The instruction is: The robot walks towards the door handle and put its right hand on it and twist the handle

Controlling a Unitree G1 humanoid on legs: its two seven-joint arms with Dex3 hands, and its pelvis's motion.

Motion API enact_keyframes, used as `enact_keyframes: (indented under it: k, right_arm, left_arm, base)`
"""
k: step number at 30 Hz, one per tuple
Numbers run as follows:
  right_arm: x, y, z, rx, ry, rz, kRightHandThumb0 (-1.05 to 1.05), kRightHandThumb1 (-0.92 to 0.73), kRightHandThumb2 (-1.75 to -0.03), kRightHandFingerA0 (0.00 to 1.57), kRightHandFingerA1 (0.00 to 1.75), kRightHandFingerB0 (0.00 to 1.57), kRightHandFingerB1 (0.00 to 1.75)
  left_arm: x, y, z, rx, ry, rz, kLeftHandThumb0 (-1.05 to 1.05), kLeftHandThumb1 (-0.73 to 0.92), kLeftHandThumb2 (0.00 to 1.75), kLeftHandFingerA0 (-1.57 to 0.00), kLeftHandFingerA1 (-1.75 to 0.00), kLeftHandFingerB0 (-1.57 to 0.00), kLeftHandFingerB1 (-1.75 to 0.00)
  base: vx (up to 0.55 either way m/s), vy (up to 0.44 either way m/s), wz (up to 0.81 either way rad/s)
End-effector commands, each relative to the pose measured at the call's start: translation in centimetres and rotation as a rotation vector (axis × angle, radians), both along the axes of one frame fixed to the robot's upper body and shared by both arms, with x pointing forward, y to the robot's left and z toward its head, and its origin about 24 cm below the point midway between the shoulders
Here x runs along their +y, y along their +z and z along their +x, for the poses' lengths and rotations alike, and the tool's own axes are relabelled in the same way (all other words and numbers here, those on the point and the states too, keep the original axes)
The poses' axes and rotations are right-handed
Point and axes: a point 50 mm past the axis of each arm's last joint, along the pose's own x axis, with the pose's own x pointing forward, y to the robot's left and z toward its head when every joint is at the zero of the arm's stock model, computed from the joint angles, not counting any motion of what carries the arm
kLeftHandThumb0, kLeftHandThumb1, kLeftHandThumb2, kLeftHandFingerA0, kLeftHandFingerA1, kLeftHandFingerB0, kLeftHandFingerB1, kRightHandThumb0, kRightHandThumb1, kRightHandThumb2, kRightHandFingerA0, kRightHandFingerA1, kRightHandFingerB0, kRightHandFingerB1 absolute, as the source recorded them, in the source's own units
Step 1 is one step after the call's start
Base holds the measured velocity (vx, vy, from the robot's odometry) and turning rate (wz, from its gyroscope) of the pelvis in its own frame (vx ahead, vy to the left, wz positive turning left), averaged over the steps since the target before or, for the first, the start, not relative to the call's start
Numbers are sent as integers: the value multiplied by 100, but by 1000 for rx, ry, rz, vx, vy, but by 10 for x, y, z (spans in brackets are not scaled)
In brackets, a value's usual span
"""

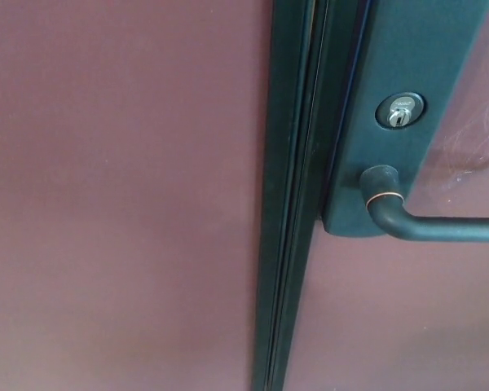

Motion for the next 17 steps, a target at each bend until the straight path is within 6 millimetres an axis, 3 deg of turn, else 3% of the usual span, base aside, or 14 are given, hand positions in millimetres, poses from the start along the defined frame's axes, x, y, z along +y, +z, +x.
enact_keyframes:
  k: [1, 7, 11, 14, 15, 17]
  right_arm:
    - [17, -46, -34, 314, 243, -670, -69, -51, -80, 18, 42, 12, 38]
    - [19, -49, -47, 336, 269, -655, -69, -51, -80, 19, 43, 12, 38]
    - [18, -49, -42, 319, 262, -643, -63, -51, -79, 33, 47, 7, 37]
    - [18, -49, -42, 321, 265, -647, -63, -51, -79, 33, 47, 7, 37]
    - [18, -49, -37, 324, 267, -648, -63, -51, -79, 36, 48, 5, 31]
    - [18, -49, -38, 333, 262, -657, -63, -51, -78, 30, 46, 7, 30]
  left_arm:
    - [-15, -7, 6, -9, -4, -45, -34, 56, 57, -68, -52, -51, -40]
    - [-14, -7, 4, 5, -28, -27, -33, 57, 57, -69, -54, -52, -40]
    - [-14, -5, 14, -16, -40, -21, -33, 57, 57, -69, -54, -52, -40]
    - [-14, -5, 14, -17, -40, -21, -33, 57, 57, -69, -54, -52, -40]
    - [-15, -3, 22, -40, -35, -32, -33, 57, 57, -69, -54, -53, -40]
    - [-14, -2, 26, -39, -38, -34, -33, 57, 57, -68, -54, -53, -41]
  base:
    - [0, 0, 0]
    - [0, 0, 0]
    - [0, 0, 0]
    - [0, 0, 0]
    - [0, 0, 0]
    - [0, 0, 0]
